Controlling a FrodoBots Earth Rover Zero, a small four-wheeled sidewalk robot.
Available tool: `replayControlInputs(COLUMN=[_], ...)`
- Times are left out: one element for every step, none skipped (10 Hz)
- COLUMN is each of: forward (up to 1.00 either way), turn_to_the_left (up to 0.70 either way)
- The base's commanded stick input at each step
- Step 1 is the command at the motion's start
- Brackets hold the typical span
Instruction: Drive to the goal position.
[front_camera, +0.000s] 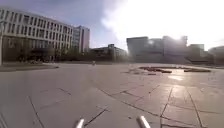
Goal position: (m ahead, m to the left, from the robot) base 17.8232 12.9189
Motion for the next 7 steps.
replayControlInputs(forward=[1.00,1.00,1.00,1.00,1.00,1.00,1.00], turn_to_the_left=[0.27,0.27,0.27,0.27,0.27,0.27,0.27])
